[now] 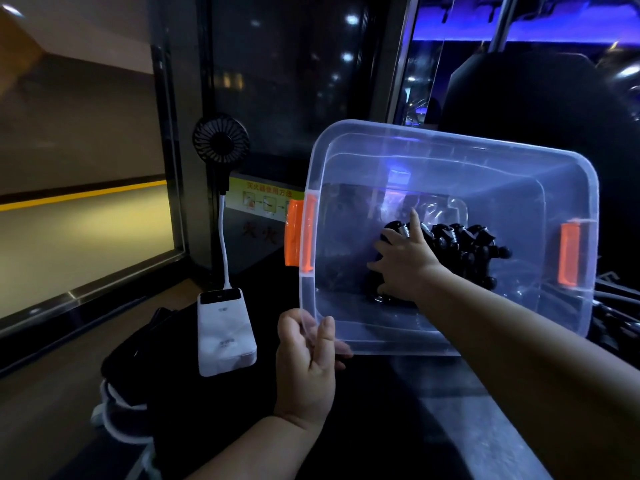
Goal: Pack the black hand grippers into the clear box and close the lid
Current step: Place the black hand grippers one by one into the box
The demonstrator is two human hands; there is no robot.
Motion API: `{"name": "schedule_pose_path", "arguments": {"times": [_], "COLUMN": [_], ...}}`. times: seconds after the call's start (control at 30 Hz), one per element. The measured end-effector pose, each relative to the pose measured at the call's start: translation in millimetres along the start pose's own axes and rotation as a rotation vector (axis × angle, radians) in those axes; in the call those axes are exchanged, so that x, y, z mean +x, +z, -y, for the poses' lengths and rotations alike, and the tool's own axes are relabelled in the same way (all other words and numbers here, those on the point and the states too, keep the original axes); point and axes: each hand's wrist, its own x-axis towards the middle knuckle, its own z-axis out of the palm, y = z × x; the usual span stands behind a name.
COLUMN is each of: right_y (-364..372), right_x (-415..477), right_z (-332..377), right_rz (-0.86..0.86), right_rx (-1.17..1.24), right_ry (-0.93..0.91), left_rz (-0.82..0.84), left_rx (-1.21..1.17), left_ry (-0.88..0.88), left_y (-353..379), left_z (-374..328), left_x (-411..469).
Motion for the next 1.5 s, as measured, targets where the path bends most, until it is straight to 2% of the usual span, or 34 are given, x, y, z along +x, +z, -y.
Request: {"name": "schedule_pose_path", "arguments": {"times": [0.63, 0.8, 0.93, 1.07, 1.3, 1.37, 1.5], "right_y": [19, 23, 39, 32, 47, 51, 42], "right_x": [-8, -40, -70, -80, -130, -138, -126], "right_z": [2, -5, -8, -12, -22, -25, -26], "right_rz": [-0.090, -0.282, -0.239, -0.287, -0.335, -0.291, -0.182], "right_rx": [0.091, 0.389, 0.436, 0.514, 0.707, 0.702, 0.728], "right_ry": [0.071, 0.295, 0.318, 0.380, 0.665, 0.617, 0.408], "left_rz": [-0.014, -0.012, -0.031, -0.031, -0.048, -0.054, -0.046], "left_rx": [-0.003, 0.001, 0.012, 0.044, 0.068, 0.071, 0.088], "left_ry": [0.028, 0.010, 0.002, -0.015, -0.027, -0.027, -0.036], "left_y": [1, 3, 5, 6, 7, 7, 7], "left_z": [1, -2, -3, -5, -7, -7, -7], "left_x": [1, 1, 0, 0, 0, 0, 0]}}
